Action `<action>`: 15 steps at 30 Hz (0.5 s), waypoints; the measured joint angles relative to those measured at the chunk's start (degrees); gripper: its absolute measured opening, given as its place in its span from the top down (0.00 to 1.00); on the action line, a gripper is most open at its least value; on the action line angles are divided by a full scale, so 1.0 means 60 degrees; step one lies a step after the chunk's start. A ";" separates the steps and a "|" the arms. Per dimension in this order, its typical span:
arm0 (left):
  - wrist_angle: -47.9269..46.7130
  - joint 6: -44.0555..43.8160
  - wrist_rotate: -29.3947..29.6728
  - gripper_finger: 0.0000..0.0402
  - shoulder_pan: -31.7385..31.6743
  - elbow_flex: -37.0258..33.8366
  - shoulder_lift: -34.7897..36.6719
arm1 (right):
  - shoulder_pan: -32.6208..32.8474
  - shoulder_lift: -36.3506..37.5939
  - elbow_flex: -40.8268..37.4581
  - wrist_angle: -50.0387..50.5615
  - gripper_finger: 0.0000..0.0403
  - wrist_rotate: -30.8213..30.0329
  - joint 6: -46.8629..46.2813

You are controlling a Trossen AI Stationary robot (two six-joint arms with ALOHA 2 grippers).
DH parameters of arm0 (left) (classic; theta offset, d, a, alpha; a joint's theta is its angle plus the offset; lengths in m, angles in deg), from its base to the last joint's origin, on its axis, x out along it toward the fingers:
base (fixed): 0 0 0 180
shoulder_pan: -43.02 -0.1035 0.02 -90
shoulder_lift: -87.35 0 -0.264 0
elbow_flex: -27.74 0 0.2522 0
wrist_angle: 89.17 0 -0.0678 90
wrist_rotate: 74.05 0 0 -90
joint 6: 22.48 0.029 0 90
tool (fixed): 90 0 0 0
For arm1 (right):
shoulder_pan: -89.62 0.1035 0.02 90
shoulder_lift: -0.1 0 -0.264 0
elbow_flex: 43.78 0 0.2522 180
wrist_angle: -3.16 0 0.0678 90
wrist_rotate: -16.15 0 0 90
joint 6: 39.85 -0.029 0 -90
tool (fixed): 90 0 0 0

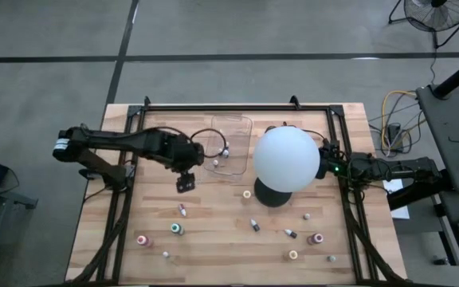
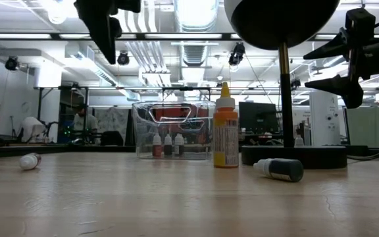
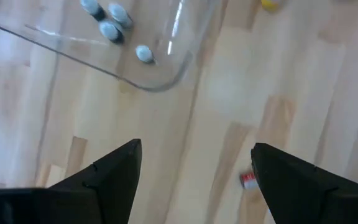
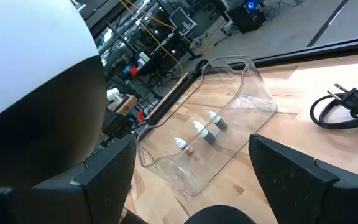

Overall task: Pick & Place food coloring
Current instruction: Put the small red food coloring bottle into the transparent bin

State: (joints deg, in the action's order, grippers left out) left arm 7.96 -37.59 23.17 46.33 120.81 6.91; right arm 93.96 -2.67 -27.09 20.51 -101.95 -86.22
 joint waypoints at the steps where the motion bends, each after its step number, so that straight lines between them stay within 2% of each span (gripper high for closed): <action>1: -0.0004 0.0003 -0.0027 0.32 0.0093 0.0003 0.0003 | 0.0000 0.0000 -0.0001 0.0003 0.25 0.0000 -0.0001; 5: -0.0084 0.0177 -0.0035 0.32 0.0436 0.0004 -0.0020 | 0.0000 0.0000 0.0000 0.0000 0.25 0.0000 0.0000; 15: -0.0191 0.1665 -0.0032 0.32 0.1260 0.0063 -0.0319 | 0.0000 -0.0004 0.0000 0.0000 0.25 0.0000 0.0000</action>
State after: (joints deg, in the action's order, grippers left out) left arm 6.81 -27.60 22.98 53.88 121.19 4.99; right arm 93.96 -2.69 -27.10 20.51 -101.95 -86.21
